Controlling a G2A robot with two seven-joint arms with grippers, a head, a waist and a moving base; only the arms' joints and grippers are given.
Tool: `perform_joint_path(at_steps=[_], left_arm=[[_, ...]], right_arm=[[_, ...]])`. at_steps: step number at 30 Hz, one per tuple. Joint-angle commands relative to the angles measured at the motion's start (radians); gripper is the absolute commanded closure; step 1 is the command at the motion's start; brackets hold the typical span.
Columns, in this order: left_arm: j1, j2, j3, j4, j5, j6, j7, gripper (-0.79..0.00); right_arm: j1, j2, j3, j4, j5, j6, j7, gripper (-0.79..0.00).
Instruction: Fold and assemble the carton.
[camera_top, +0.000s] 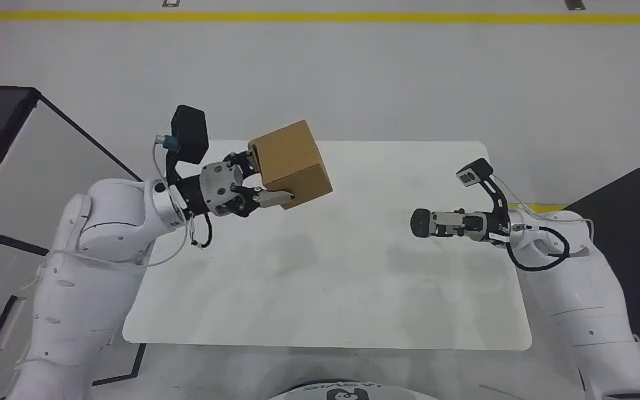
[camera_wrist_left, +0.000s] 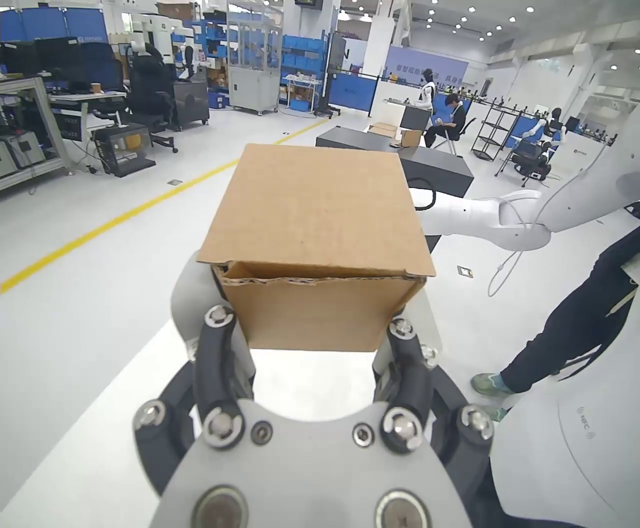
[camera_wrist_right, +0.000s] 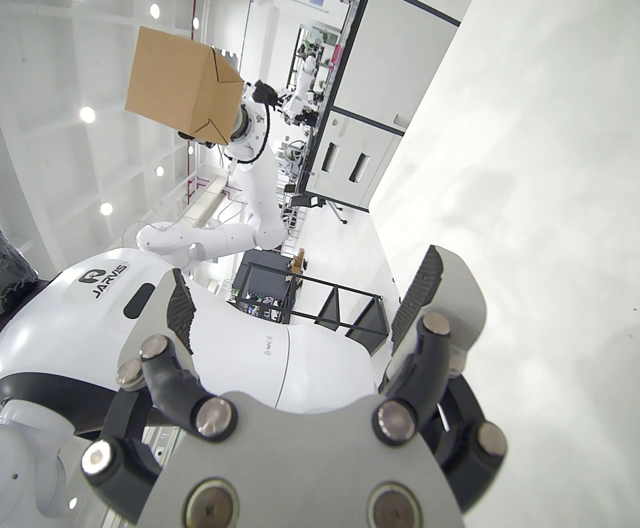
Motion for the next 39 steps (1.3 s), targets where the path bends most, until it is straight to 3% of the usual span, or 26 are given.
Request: perform_joint_path(at_steps=[1,5,10,17,25,27,33,39], left_arm=[[0.000,0.000,0.000,0.000,0.000,0.000,0.000,0.000],[0.005,-0.001,-0.007,-0.005,0.049,-0.045,0.044,0.000],[0.014,-0.008,-0.063,-0.004,0.234,-0.234,0.198,0.000],[0.045,-0.013,-0.078,-0.122,0.622,-0.237,0.497,0.000],[0.048,-0.012,-0.079,-0.124,0.641,-0.237,0.515,0.000],[0.031,-0.010,-0.092,-0.184,0.738,-0.237,0.497,0.000],[0.021,-0.007,-0.096,-0.232,0.980,-0.237,0.714,0.000],[0.001,0.000,-0.102,-0.226,1.250,-0.212,1.054,0.000]], right_arm=[[0.000,0.000,0.000,0.000,0.000,0.000,0.000,-0.785],[0.000,0.000,0.000,0.000,0.000,0.000,0.000,-0.785],[0.000,0.000,0.000,0.000,0.000,0.000,0.000,-0.785],[0.000,0.000,0.000,0.000,0.000,0.000,0.000,-0.785],[0.000,0.000,0.000,0.000,0.000,0.000,0.000,-0.785],[0.000,0.000,0.000,0.000,0.000,0.000,0.000,-0.785],[0.000,0.000,0.000,0.000,0.000,0.000,0.000,-0.785],[0.000,0.000,0.000,0.000,0.000,0.000,0.000,-0.785]])
